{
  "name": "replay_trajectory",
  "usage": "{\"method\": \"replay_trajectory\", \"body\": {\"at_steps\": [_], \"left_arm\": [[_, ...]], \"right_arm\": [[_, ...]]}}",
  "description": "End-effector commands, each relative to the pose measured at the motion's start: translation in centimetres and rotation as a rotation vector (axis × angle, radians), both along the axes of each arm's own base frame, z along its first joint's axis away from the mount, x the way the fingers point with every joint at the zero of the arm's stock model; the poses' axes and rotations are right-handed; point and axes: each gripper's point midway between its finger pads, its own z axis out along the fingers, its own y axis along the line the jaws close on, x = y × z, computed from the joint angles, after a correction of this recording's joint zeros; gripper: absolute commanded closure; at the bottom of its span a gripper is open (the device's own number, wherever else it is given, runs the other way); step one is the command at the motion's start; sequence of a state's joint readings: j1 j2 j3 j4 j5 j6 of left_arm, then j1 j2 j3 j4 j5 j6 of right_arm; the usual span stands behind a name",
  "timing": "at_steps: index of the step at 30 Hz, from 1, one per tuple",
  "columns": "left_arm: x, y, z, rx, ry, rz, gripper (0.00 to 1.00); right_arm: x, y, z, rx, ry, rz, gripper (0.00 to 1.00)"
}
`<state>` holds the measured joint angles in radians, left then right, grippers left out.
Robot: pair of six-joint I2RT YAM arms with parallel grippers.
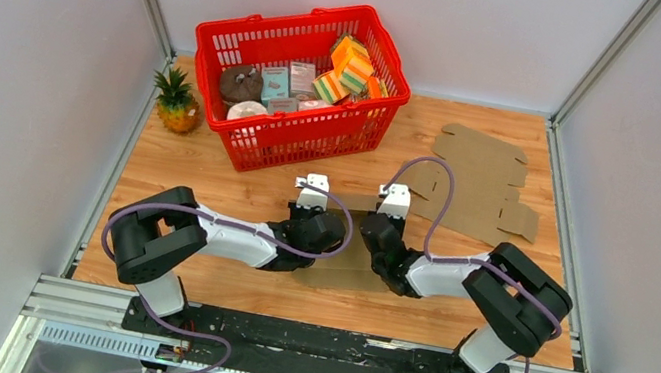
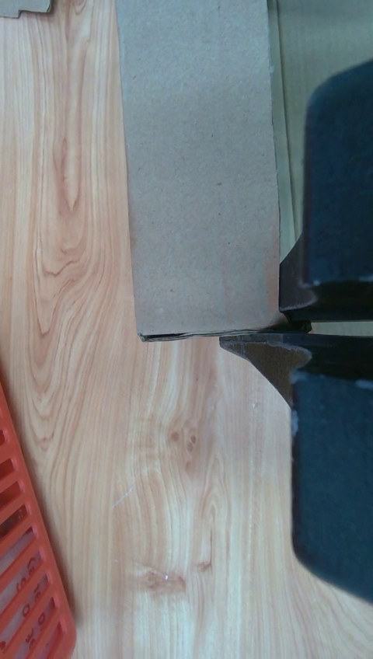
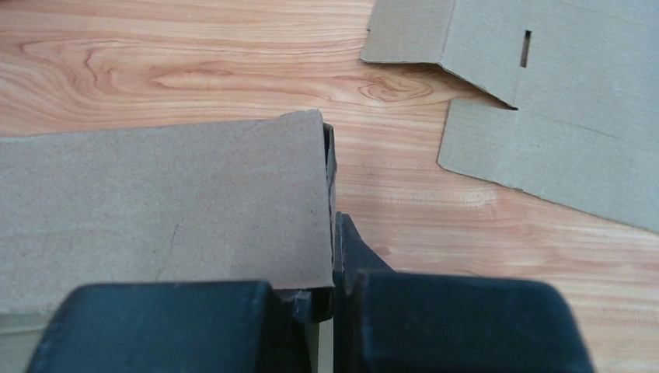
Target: Fold the paper box
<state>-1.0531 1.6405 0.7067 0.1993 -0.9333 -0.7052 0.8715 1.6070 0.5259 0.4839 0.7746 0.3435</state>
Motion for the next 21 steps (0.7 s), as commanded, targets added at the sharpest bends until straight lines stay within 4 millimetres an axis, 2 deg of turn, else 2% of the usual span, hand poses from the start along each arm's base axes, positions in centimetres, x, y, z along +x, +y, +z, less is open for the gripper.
{"method": "replay_trajectory", "body": {"at_steps": [1, 2, 3, 4, 6, 7, 8, 9, 10, 12, 13, 14, 16, 17, 18, 20, 21], "left_arm": [[-0.2, -1.1, 0.5, -0.048, 0.003, -0.022, 1.00], [-0.2, -1.0, 0.5, -0.045, 0.003, -0.022, 1.00], [-0.2, -0.9, 0.6, -0.046, 0.001, -0.019, 1.00], [-0.3, -0.9, 0.5, -0.043, 0.001, -0.018, 1.00], [-0.3, -0.8, 0.5, -0.044, 0.002, -0.012, 1.00], [-0.3, -0.7, 0.5, -0.043, 0.002, -0.011, 1.00], [-0.2, -0.7, 0.5, -0.043, 0.001, -0.010, 1.00], [-0.3, -0.8, 0.5, -0.040, 0.003, -0.013, 1.00], [-0.2, -0.9, 0.5, -0.041, 0.003, -0.011, 1.00], [-0.2, -0.8, 0.4, -0.035, 0.008, -0.010, 1.00], [-0.2, -0.9, 0.3, -0.031, 0.009, -0.011, 1.00], [-0.2, -0.9, 0.3, -0.033, 0.010, -0.011, 1.00], [-0.3, -0.9, 0.4, -0.032, 0.011, -0.015, 0.96], [-0.3, -0.9, 0.5, -0.036, 0.012, -0.017, 0.92], [-0.4, -1.0, 0.3, -0.038, 0.020, -0.026, 0.84], [-0.8, -0.9, 0.7, -0.057, 0.027, -0.040, 0.74], [-1.1, -1.6, 0.9, -0.082, 0.039, -0.082, 0.62]], "right_arm": [[0.8, -1.6, 1.0, -0.011, -0.065, -0.186, 1.00], [0.7, -1.6, 0.9, -0.004, -0.060, -0.190, 0.99], [0.6, -2.0, 1.5, 0.010, -0.069, -0.207, 0.93], [0.1, -2.4, 1.3, -0.004, -0.043, -0.203, 0.74], [-0.7, -2.2, 1.6, 0.034, -0.006, -0.167, 0.62], [-1.7, -3.1, 2.0, 0.027, 0.029, -0.171, 0.43], [-2.3, -3.4, 2.3, 0.043, 0.050, -0.173, 0.35], [-2.9, -3.2, 2.3, 0.081, 0.089, -0.159, 0.32], [-4.1, -4.1, 2.7, 0.064, 0.127, -0.148, 0.24], [-5.4, -3.9, 2.8, 0.083, 0.191, -0.085, 0.20], [-6.4, -4.7, 2.6, 0.062, 0.235, -0.072, 0.18], [-6.8, -4.5, 3.8, 0.102, 0.232, -0.041, 0.15], [-7.8, -4.4, 4.4, 0.153, 0.292, 0.021, 0.11], [-8.0, -3.8, 5.8, 0.212, 0.279, 0.068, 0.09], [-8.1, -2.7, 6.7, 0.288, 0.301, 0.130, 0.07], [-8.0, -1.4, 8.6, 0.385, 0.322, 0.199, 0.07], [-7.7, -0.6, 10.2, 0.453, 0.350, 0.239, 0.07]]}}
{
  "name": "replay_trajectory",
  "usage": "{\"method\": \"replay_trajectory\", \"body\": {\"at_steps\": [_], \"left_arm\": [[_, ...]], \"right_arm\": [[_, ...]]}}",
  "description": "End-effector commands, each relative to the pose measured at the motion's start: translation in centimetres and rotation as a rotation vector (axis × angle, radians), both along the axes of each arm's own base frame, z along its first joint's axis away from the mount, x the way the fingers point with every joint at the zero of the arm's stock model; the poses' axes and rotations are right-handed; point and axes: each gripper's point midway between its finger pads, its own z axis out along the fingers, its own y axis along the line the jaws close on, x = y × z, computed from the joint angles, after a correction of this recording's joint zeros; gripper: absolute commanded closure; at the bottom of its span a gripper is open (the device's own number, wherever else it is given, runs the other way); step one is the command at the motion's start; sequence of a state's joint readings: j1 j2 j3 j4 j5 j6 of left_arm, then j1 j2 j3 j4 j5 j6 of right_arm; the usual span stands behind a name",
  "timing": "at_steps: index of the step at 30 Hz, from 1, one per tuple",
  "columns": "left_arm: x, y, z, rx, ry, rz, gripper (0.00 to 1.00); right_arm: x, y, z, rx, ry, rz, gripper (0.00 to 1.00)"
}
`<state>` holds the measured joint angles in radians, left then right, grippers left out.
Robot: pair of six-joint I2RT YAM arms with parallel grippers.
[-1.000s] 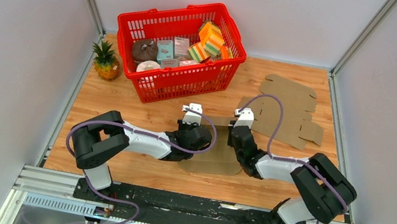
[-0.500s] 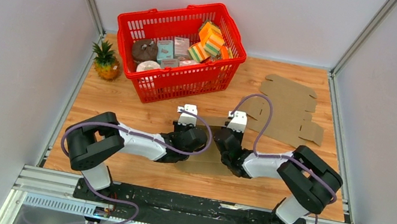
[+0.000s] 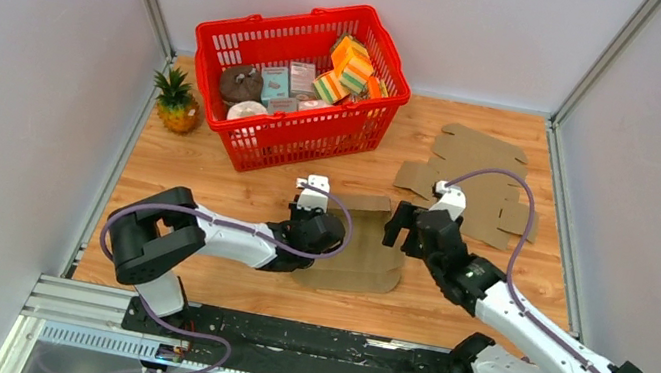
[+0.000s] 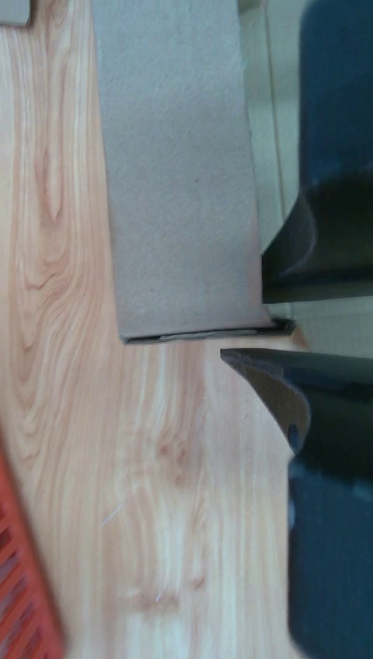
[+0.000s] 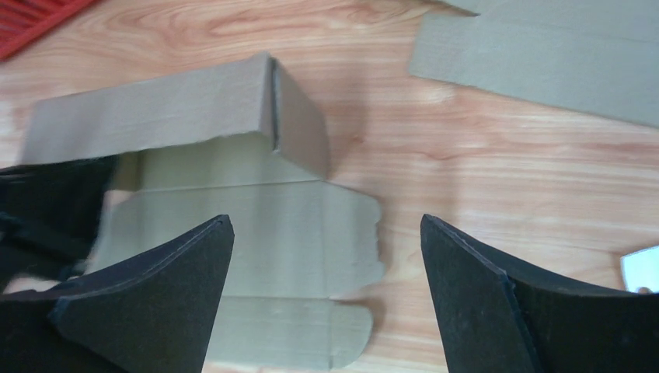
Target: Fold the paper box
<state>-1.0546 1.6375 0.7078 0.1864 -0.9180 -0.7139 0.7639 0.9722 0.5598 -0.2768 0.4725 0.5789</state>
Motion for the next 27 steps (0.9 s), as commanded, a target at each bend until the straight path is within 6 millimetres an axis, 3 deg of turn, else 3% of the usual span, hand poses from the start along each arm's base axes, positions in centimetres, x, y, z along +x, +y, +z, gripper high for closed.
{"method": "replay_trajectory", "body": {"at_steps": [1, 3, 4, 6, 7, 9, 10, 12, 14, 16, 17, 18, 21, 22, 27], "left_arm": [[-1.2, -1.6, 1.4, -0.090, 0.028, -0.104, 0.59], [-2.2, -2.1, 1.6, -0.108, 0.070, -0.163, 0.56], [-2.6, -2.2, 2.6, -0.143, 0.065, -0.194, 0.54], [-4.1, -2.5, 2.8, -0.159, 0.121, -0.269, 0.50], [-4.7, -2.5, 4.0, -0.182, 0.123, -0.304, 0.50], [-6.6, -1.8, 3.6, -0.153, 0.203, -0.373, 0.49], [-7.1, -1.6, 5.1, -0.190, 0.199, -0.405, 0.49], [-8.1, -1.1, 5.4, -0.252, 0.292, -0.460, 0.48], [-8.1, -0.7, 7.1, -0.387, 0.323, -0.469, 0.48], [-7.3, -0.1, 9.0, -0.553, 0.320, -0.509, 0.47], [-6.8, 0.3, 9.6, -0.598, 0.302, -0.504, 0.35], [-6.2, 0.5, 10.3, -0.617, 0.272, -0.503, 0.32], [-4.6, 1.7, 10.7, -0.618, 0.256, -0.463, 0.33], [-3.7, 2.0, 9.8, -0.623, 0.278, -0.441, 0.34], [-1.4, -0.2, 9.7, -0.727, 0.280, -0.487, 0.47]], "right_arm": [[-1.1, 3.6, 3.7, 0.247, 0.141, 0.197, 0.07], [-0.8, 4.2, 4.1, 0.297, 0.206, 0.236, 0.07], [0.4, 3.5, 5.0, 0.315, 0.192, 0.214, 0.07], [1.6, 3.0, 5.4, 0.358, 0.199, 0.230, 0.07], [2.1, 3.0, 4.9, 0.367, 0.216, 0.245, 0.07], [2.4, 3.8, 5.3, 0.428, 0.218, 0.332, 0.08], [3.1, 3.5, 4.6, 0.445, 0.239, 0.338, 0.08], [3.3, 3.9, 5.0, 0.468, 0.233, 0.417, 0.11], [3.7, 4.1, 4.1, 0.468, 0.238, 0.435, 0.14], [4.4, 4.4, 4.5, 0.504, 0.196, 0.444, 0.16], [4.5, 4.5, 4.5, 0.517, 0.192, 0.446, 0.16], [4.9, 4.2, 4.6, 0.527, 0.172, 0.434, 0.18], [5.5, 3.8, 4.4, 0.517, 0.152, 0.412, 0.22], [5.5, 3.9, 4.4, 0.526, 0.150, 0.412, 0.23], [6.3, 3.2, 4.7, 0.500, 0.090, 0.388, 0.32]]}}
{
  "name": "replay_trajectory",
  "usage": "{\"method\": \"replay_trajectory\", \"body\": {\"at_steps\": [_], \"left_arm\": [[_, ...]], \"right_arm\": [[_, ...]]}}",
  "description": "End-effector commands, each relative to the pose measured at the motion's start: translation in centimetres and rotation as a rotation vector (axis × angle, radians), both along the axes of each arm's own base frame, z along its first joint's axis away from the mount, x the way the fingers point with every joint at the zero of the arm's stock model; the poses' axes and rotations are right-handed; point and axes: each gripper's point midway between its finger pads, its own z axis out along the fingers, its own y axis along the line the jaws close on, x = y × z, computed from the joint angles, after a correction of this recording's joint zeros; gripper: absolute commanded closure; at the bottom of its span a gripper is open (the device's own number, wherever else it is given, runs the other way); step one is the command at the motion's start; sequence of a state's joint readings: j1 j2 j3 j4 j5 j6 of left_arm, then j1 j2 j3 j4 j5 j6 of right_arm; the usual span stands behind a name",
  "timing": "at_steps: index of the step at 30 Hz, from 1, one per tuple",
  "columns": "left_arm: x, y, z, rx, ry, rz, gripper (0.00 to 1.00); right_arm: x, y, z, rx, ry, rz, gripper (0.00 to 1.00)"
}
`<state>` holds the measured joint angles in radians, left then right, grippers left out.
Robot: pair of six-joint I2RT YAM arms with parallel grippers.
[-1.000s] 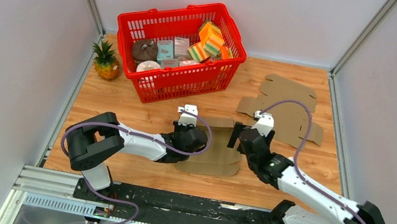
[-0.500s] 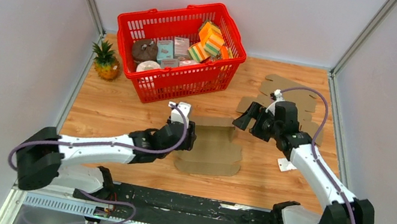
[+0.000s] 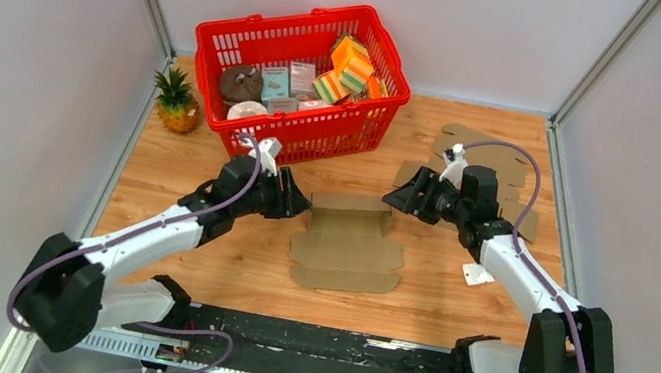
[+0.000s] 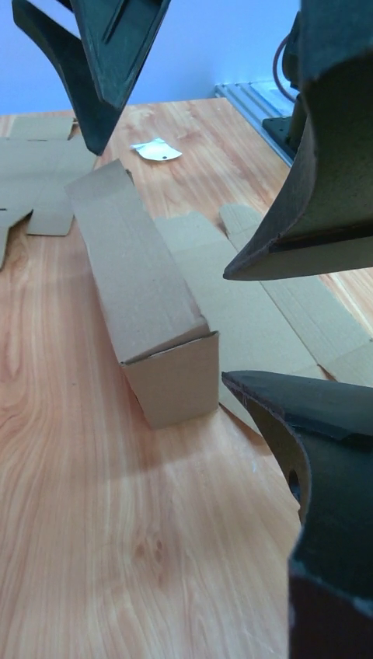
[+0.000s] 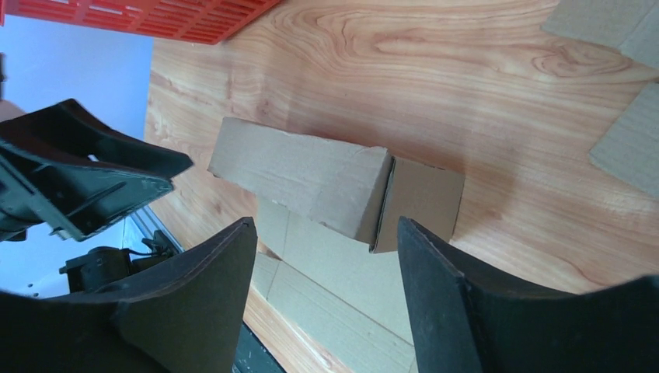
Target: Fold the paper box
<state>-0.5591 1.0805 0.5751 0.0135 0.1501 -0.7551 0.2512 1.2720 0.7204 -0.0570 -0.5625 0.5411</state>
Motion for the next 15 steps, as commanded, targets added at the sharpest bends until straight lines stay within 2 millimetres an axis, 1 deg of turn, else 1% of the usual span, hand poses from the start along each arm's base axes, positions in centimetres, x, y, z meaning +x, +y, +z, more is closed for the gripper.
{"method": "replay_trajectory", "body": {"at_steps": [1, 2, 3, 4, 5, 6, 7, 10, 11, 12, 15], "left_arm": [[1.4, -3.0, 1.5, -0.139, -0.019, -0.086, 0.46], [1.8, -3.1, 1.5, -0.140, -0.027, -0.076, 0.45], [2.0, -3.1, 0.8, -0.131, -0.015, -0.071, 0.44], [2.3, -3.1, 0.6, -0.130, -0.014, -0.068, 0.44], [2.5, -3.3, 0.7, -0.138, -0.020, -0.067, 0.44], [2.6, -3.5, 0.2, -0.136, -0.009, -0.074, 0.44], [2.7, -3.7, 0.3, -0.137, -0.012, -0.081, 0.44], [2.6, -3.8, -0.6, -0.130, 0.005, -0.086, 0.48], [2.7, -3.6, -0.7, -0.123, 0.003, -0.079, 0.50], [2.6, -3.4, -1.1, -0.114, 0.007, -0.075, 0.51], [2.5, -2.8, -1.5, -0.079, 0.000, -0.064, 0.55]], "right_arm": [[1.3, -0.5, 1.5, -0.003, -0.112, -0.024, 0.32], [1.4, -0.6, 1.4, -0.007, -0.111, -0.029, 0.33], [1.6, -0.7, 1.3, 0.003, -0.108, -0.034, 0.36], [1.5, -0.5, 0.7, 0.012, -0.086, -0.024, 0.37], [1.4, -0.3, 0.5, 0.028, -0.069, -0.022, 0.37], [1.5, -0.1, 0.4, 0.038, -0.067, -0.013, 0.38], [1.6, -0.1, -0.3, 0.034, -0.047, -0.014, 0.38], [1.9, 0.1, -0.7, 0.045, -0.039, -0.016, 0.41], [1.8, 0.2, -1.3, 0.049, -0.021, -0.014, 0.41], [1.8, 0.3, -1.4, 0.058, -0.016, -0.005, 0.45], [1.6, 0.1, -2.5, 0.046, 0.010, -0.015, 0.48]]}}
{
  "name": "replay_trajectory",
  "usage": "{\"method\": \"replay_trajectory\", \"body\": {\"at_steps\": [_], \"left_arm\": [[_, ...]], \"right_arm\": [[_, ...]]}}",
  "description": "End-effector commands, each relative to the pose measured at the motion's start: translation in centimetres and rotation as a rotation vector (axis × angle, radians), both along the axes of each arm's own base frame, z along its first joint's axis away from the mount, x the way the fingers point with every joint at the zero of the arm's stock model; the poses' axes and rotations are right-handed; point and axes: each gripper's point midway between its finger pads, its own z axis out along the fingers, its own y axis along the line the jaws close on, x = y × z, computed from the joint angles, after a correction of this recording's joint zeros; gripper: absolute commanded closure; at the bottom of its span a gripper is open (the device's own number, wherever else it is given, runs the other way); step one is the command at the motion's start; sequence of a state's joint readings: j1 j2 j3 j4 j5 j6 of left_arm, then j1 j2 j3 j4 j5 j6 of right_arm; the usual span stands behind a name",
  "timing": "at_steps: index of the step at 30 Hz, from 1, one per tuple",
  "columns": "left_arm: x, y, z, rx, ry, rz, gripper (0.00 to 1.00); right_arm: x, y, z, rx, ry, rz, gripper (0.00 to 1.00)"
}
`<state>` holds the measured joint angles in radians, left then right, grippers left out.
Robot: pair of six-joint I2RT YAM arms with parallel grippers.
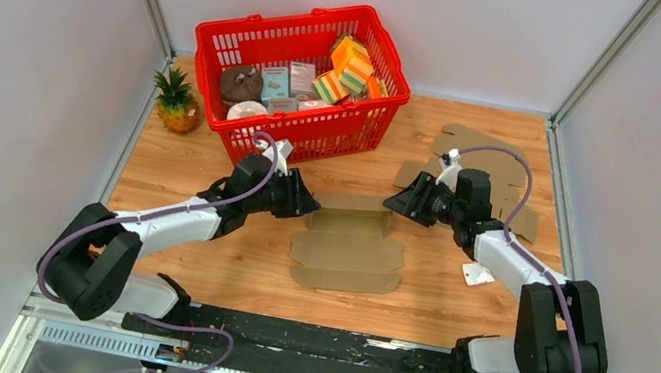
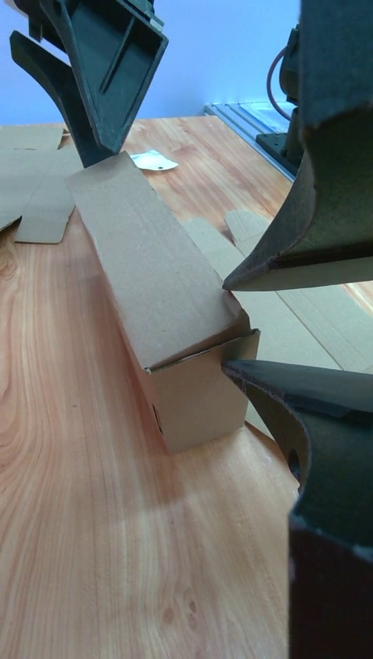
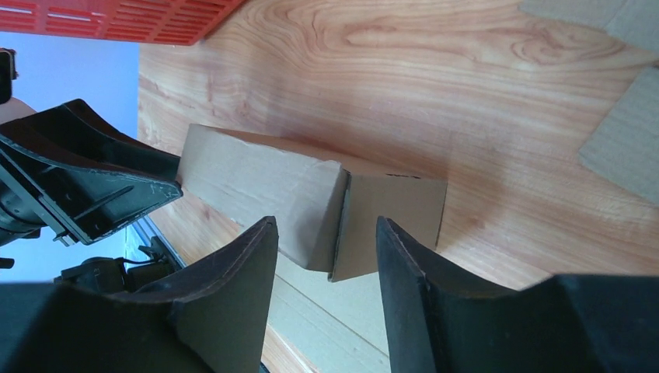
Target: Fold the paper box
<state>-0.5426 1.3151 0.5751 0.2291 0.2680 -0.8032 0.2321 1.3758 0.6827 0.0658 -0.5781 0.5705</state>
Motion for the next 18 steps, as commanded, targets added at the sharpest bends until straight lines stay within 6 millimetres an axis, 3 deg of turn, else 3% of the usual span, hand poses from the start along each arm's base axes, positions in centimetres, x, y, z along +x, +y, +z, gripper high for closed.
{"method": "replay_trajectory", "body": {"at_steps": [1, 7, 12, 15, 18], "left_arm": [[0.9, 0.1, 1.5, -0.004, -0.077, 0.007, 0.55], [0.7, 0.8, 0.5, 0.040, -0.070, 0.020, 0.57], [1.1, 0.8, 1.1, 0.023, -0.092, 0.027, 0.46], [1.3, 1.0, 1.0, 0.023, -0.087, 0.036, 0.47], [1.4, 1.4, 0.7, 0.024, -0.081, 0.055, 0.55]], "right_arm": [[0.4, 0.2, 0.2, 0.025, -0.031, 0.004, 0.49], [0.1, -0.1, -0.6, 0.014, -0.017, -0.013, 0.58], [0.1, -0.1, -1.4, 0.014, -0.002, -0.016, 0.64], [-0.1, 0.1, -2.0, 0.023, 0.013, -0.007, 0.68], [-0.2, 0.1, -2.2, 0.031, 0.020, -0.007, 0.71]]}}
